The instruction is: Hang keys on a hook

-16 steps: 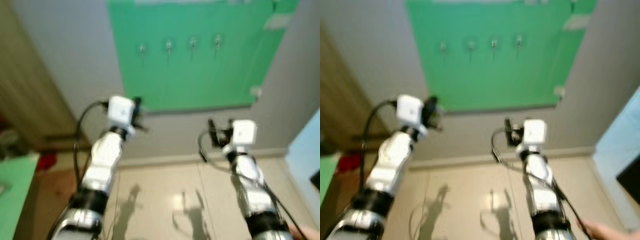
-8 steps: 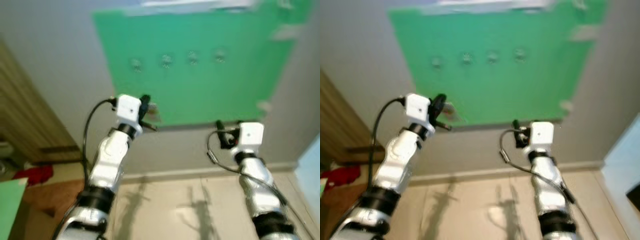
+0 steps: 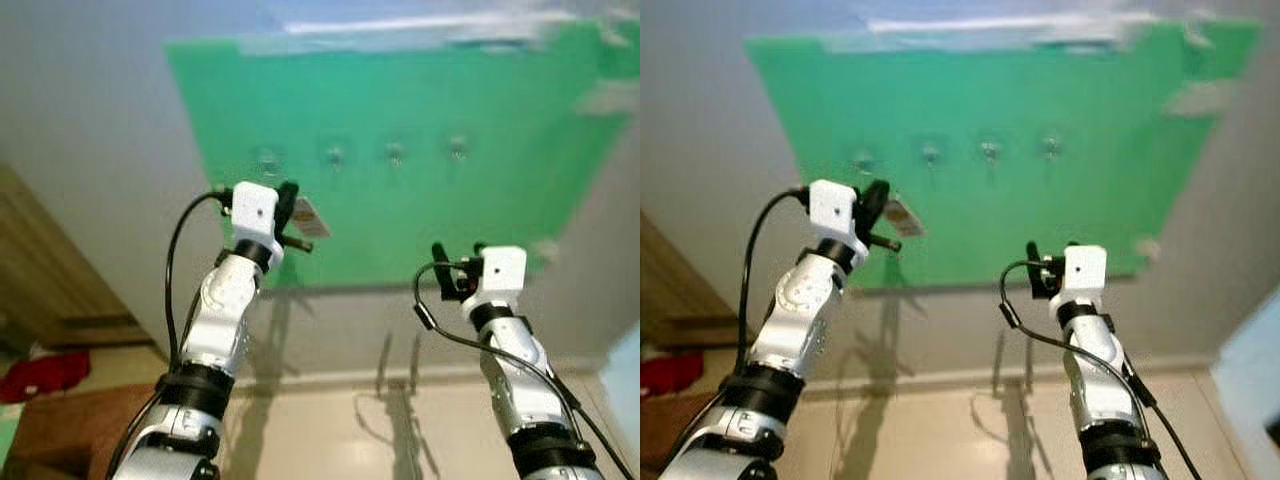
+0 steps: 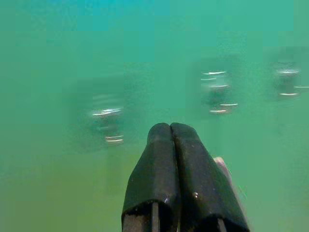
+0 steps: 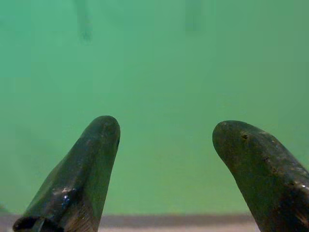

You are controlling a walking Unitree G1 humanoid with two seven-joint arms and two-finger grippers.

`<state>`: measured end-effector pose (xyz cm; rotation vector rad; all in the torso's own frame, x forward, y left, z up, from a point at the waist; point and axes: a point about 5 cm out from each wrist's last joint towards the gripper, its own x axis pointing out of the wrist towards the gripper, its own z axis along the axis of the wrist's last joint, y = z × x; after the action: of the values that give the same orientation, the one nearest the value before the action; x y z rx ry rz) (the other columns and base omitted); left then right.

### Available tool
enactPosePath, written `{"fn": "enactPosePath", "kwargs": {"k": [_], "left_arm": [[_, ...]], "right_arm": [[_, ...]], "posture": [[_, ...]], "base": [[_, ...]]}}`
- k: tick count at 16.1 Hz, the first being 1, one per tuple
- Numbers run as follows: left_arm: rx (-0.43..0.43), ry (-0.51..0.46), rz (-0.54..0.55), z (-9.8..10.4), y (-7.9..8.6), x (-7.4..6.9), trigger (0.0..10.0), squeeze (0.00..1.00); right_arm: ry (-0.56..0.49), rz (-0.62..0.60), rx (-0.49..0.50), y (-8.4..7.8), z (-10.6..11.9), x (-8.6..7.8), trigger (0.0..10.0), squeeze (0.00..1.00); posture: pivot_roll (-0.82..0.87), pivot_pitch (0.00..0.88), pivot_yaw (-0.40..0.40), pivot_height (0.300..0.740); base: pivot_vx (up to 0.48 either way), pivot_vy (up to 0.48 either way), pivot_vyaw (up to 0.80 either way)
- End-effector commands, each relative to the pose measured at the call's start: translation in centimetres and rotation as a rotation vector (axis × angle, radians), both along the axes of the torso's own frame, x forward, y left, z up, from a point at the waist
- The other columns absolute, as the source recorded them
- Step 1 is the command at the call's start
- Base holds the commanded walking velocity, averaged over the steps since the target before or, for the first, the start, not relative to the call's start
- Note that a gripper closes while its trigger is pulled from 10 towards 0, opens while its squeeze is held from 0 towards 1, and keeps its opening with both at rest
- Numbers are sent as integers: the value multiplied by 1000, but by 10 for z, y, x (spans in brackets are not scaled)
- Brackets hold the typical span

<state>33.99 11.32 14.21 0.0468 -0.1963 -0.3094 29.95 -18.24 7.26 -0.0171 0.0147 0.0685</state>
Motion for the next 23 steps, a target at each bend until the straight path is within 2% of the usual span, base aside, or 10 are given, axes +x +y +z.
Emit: {"fn": "enactPosePath", "kwargs": {"k": [1, 2, 4, 6, 8, 10, 15, 17, 20, 23], "left_arm": [[14, 19, 19, 1, 9, 3, 0, 0], [27, 22, -6, 3, 6, 3, 0, 0], [-29, 32, -61, 9, -2, 5, 0, 0], [-191, 94, -118, 12, -8, 8, 0, 0], [-376, 159, -261, 17, -21, 4, 0, 0], [-477, 202, -335, 19, -25, 1, 0, 0], [-589, 239, -278, 18, -10, 9, 0, 0], [-616, 248, -277, 21, -10, 12, 0, 0], [-714, 271, -285, 25, -12, 16, 0, 0], [-722, 271, -285, 28, -15, 18, 0, 0]], "right_arm": [[4, 32, 17, 10, 0, 0, 10000, 0], [6, 33, 18, 10, 0, -1, 10000, 0], [9, 33, 18, 10, -1, -1, 10000, 0], [10, 33, 19, 11, -2, -2, 10000, 0], [14, 33, 18, 10, -2, -2, 10000, 0], [18, 32, 17, 9, -3, -2, 10000, 0], [24, 37, 12, 9, -4, -1, 10000, 0], [24, 39, 7, 7, -3, -1, 10000, 0], [21, 42, 1, 7, -2, 0, 10000, 0], [21, 43, -1, 7, -3, -2, 10000, 0]], "posture": [[-74, 0, 83, 740], [-73, 0, 84, 740], [-75, 0, 85, 740], [-76, 0, 88, 740], [-78, 0, 89, 740], [-78, 0, 88, 740], [-77, 0, 82, 740], [-79, 0, 77, 740], [-86, 0, 76, 740], [-90, 0, 76, 740]], "base": [[0, 0, 0], [0, 0, 0], [0, 0, 0], [0, 0, 0], [0, 0, 0], [0, 0, 0], [0, 0, 0], [0, 0, 0], [0, 0, 0], [0, 0, 0]]}}
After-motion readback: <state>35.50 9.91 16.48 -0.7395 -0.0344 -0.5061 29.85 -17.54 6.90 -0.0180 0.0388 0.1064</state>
